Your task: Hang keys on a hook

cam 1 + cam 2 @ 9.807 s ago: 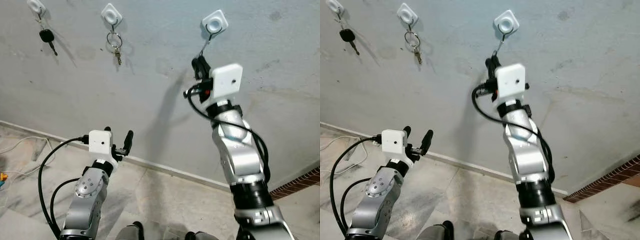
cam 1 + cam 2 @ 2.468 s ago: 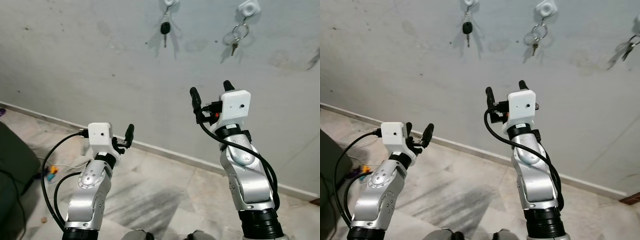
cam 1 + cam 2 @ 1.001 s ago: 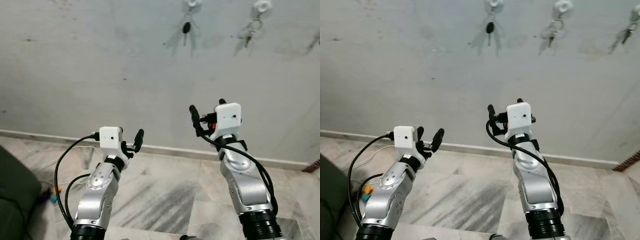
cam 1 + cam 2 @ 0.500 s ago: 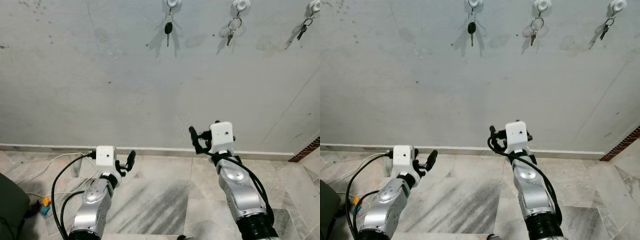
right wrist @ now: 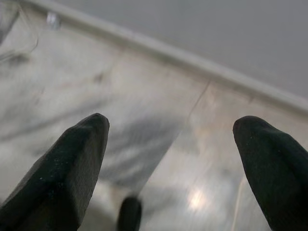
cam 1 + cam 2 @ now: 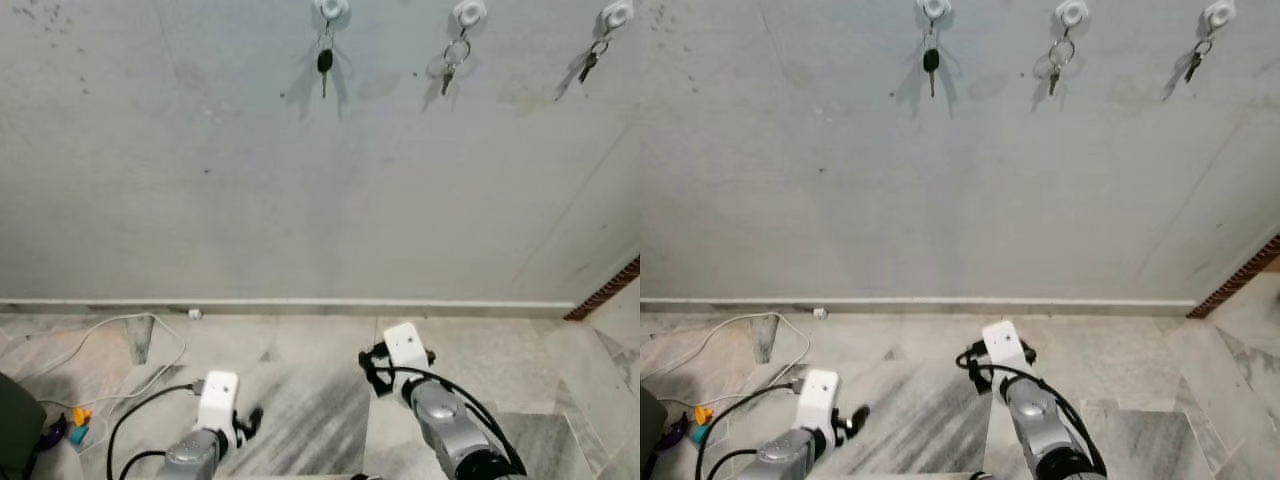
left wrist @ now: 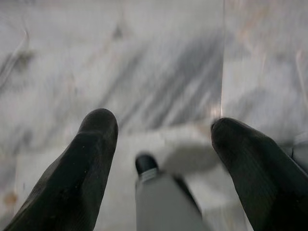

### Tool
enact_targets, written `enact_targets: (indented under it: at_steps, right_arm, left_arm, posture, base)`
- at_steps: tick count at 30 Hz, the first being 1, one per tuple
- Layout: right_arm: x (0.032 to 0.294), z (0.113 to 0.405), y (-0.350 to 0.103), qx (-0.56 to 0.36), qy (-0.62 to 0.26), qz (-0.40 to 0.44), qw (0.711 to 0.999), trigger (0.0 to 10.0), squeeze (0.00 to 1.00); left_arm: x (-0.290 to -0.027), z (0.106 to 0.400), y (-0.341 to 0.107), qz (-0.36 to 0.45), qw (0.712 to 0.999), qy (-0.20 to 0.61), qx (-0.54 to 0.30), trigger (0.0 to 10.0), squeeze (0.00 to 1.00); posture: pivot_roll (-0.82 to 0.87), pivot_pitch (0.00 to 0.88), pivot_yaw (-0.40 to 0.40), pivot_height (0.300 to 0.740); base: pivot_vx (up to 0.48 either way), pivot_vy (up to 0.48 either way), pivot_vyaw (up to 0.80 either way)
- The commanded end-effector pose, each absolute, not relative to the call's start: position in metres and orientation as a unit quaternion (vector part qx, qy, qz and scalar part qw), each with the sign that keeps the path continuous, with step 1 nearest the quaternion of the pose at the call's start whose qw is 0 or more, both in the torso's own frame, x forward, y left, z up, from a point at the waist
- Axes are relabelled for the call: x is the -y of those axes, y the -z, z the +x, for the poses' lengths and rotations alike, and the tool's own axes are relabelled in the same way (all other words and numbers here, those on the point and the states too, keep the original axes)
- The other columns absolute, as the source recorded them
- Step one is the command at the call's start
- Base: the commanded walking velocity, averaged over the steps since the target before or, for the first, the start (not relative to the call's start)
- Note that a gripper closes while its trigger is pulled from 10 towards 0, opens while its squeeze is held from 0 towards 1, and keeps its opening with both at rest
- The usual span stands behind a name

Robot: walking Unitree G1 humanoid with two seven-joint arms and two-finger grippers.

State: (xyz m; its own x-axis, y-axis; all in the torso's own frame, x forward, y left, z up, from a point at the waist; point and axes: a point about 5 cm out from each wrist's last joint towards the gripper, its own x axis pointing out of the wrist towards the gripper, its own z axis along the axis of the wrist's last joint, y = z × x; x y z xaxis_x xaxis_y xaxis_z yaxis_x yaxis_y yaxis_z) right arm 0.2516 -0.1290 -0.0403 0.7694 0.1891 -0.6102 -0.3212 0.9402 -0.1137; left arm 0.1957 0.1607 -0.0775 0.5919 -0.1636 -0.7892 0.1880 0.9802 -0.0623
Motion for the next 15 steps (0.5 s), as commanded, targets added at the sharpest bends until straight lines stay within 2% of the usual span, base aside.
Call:
enact_targets:
  at_steps: [1, 6, 15]
  right_arm:
    - [0.135, 0.23, 0.058, -0.37, -0.125, -0.089, 0.916, 10.0, 0.0]
    - [0.147, 0.209, 0.072, -0.422, -0.115, -0.093, 0.894, 10.0, 0.0]
    - [0.167, 0.2, 0.078, -0.452, -0.084, -0.094, 0.883, 10.0, 0.0]
  left_arm:
    - [-0.166, 0.185, 0.084, 0.027, 0.879, 0.095, -0.466, 10.0, 0.0]
    - [-0.171, 0.179, 0.087, 0.066, 0.863, 0.115, -0.488, 10.0, 0.0]
    - [-0.178, 0.172, 0.09, 0.077, 0.853, 0.115, -0.503, 10.0, 0.0]
  posture:
    - [0.07, 0.067, 0.014, 0.74]
    - [0.08, 0.05, 0.017, 0.74]
    - [0.09, 0.021, 0.061, 0.74]
  base:
    - [0.0, 0.0, -0.77]
    - [0.0, 0.0, -0.64]
    - [0.0, 0.0, 0.0]
